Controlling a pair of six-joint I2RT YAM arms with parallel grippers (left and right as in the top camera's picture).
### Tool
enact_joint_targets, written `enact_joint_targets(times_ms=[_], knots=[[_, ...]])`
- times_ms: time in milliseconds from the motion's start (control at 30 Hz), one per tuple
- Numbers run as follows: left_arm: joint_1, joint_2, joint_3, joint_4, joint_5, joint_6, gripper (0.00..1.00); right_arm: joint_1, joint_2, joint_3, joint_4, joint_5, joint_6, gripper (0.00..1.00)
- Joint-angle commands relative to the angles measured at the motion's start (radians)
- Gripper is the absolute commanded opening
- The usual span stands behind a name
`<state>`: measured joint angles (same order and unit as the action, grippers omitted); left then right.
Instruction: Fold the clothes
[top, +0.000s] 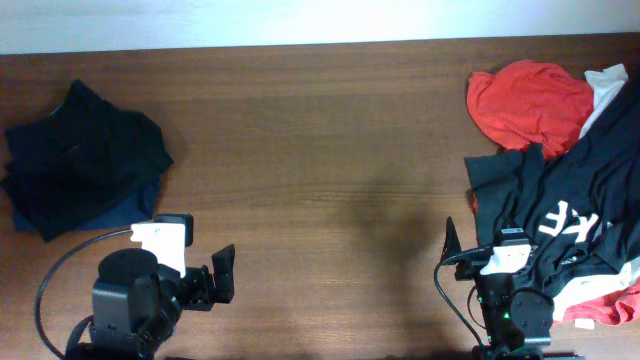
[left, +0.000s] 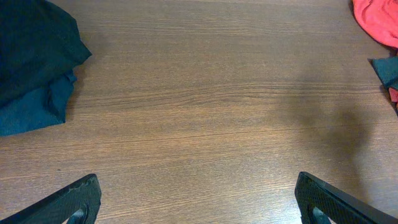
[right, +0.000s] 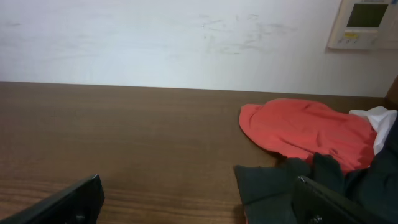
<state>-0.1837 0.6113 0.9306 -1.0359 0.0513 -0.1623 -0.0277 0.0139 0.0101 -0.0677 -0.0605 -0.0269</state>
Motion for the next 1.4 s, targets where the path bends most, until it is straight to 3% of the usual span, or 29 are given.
enact_joint_targets(times_ms=[0, 367, 500, 833, 967, 1100, 1367], knots=[[0.003, -0.003, -0.003, 0.001, -0.004, -0.009, 0.99, -0.007, -0.01, -0.005, -0.007, 0.01, 0.001, 0.99], [0.005, -0.004, -0.005, 0.001, -0.007, -0.009, 0.99, -0.007, -0.01, -0.005, -0.007, 0.01, 0.001, 0.99], [0.086, -0.069, -0.056, 0.029, -0.07, -0.005, 0.99, -0.007, -0.01, -0.005, -0.007, 0.01, 0.001, 0.99], [0.123, -0.42, -0.576, 0.532, -0.074, -0.001, 0.99, -0.007, -0.01, -0.005, -0.007, 0.01, 0.001, 0.98], [0.123, -0.537, -0.777, 0.826, -0.066, 0.0, 0.99, -0.007, -0.01, -0.005, -0.007, 0.01, 0.001, 0.99], [0.123, -0.595, -0.889, 1.044, -0.029, 0.114, 0.99, -0.007, -0.01, -0.005, -0.007, 0.01, 0.001, 0.99], [0.123, -0.607, -0.922, 0.956, -0.014, 0.141, 0.99, -0.007, -0.01, -0.005, -0.007, 0.009, 0.001, 0.99]])
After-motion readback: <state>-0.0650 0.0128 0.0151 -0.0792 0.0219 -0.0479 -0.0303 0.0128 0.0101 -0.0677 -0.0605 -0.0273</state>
